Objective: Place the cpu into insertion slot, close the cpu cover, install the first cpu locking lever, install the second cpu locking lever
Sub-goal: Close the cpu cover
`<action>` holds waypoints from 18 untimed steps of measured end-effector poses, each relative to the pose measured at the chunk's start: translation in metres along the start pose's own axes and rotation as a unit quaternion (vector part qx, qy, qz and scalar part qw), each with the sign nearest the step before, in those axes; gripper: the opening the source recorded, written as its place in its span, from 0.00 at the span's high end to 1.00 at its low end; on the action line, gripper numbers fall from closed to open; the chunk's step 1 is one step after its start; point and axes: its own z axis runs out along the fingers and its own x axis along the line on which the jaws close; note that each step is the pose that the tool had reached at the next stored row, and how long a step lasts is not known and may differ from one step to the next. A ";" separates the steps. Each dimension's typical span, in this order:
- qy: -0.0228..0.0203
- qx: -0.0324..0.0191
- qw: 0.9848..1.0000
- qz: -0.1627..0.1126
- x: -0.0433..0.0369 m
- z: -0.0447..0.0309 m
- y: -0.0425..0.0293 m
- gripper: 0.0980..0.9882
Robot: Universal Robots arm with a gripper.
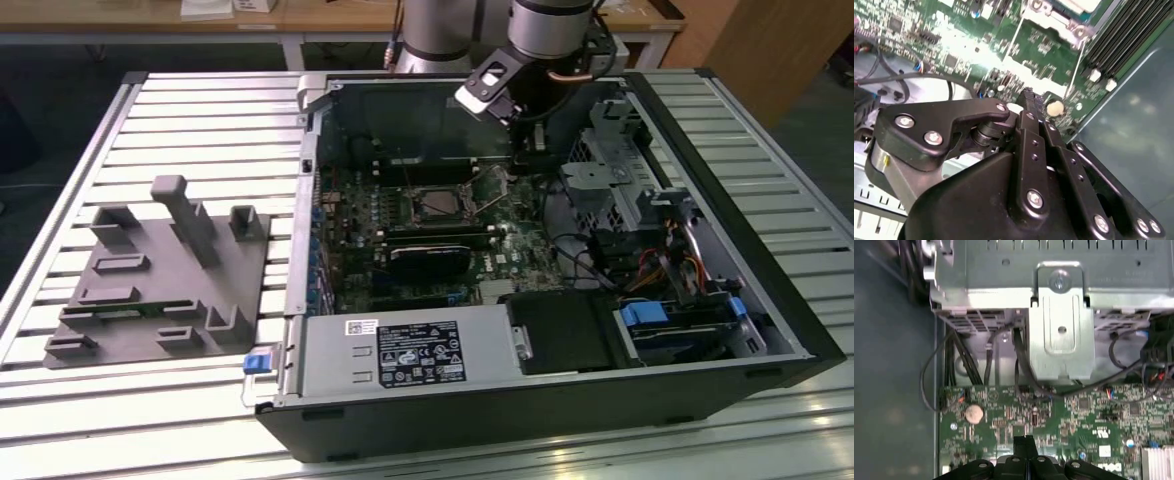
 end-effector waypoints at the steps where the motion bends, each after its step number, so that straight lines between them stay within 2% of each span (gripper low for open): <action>1: 0.000 0.000 1.000 0.000 0.0001 0.0001 0.0026 0.99; 4: 0.000 0.000 1.000 0.000 0.0003 0.0014 0.0051 0.99; 12: 0.000 0.001 1.000 0.000 0.0003 0.0138 0.0046 0.99; 18: 0.000 0.001 1.000 0.000 0.0003 0.0145 0.0047 0.99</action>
